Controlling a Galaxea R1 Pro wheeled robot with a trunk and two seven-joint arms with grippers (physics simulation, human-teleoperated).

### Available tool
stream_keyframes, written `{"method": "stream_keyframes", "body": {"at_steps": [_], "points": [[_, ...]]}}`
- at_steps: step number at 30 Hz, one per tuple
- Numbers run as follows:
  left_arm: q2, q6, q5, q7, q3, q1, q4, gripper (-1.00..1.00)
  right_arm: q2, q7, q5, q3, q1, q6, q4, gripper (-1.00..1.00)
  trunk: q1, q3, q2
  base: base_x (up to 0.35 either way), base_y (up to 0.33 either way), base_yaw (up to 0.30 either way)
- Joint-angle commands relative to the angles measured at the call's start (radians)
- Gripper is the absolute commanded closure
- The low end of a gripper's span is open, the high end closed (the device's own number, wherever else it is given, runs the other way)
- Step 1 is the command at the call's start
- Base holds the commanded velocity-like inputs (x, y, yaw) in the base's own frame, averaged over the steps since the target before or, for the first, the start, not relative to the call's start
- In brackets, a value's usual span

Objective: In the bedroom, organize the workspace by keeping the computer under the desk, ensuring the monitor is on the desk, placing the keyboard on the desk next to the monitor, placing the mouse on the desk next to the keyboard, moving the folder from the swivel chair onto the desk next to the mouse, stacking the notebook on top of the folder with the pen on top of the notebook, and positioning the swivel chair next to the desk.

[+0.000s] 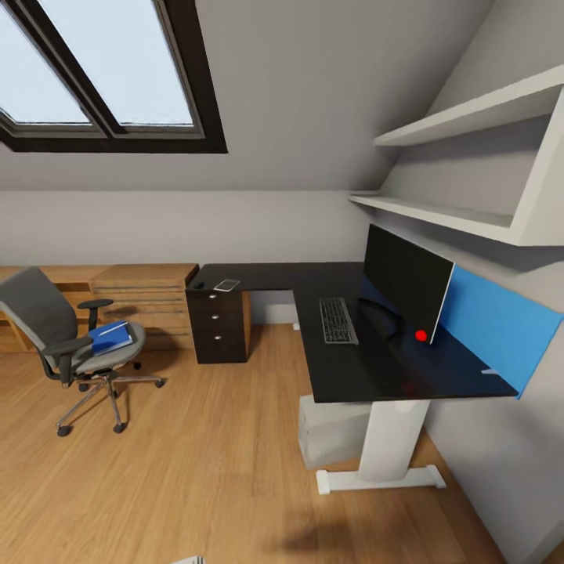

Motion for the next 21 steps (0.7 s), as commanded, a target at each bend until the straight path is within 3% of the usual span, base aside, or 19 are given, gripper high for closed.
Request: {"method": "stream_keyframes", "body": {"at_steps": [1,6,21], "points": [[0.001,-0.008,0.003,0.008,-0.006,-0.001,0.005,-1.0,0.0,0.001,-0.01,0.008,-0.001,-0.003,0.001,-1.0,-0.004,0.002,0.006,0.0,0.0,0.0],[0.0,-0.103,0.002,0.008,-0.006,-0.001,0.043,-1.0,-0.001,0.002,-0.01,0.009,-0.001,-0.003,0.002,-1.0,-0.023,0.018,0.041,0.0,0.0,0.0],[0.0,-0.153,0.002,-0.001,-0.006,-0.001,0.09,-1.0,-0.001,0.001,-0.011,0.009,-0.001,-0.003,0.002,-1.0,-0.081,0.065,0.146,0.0,0.0,0.0]]}}
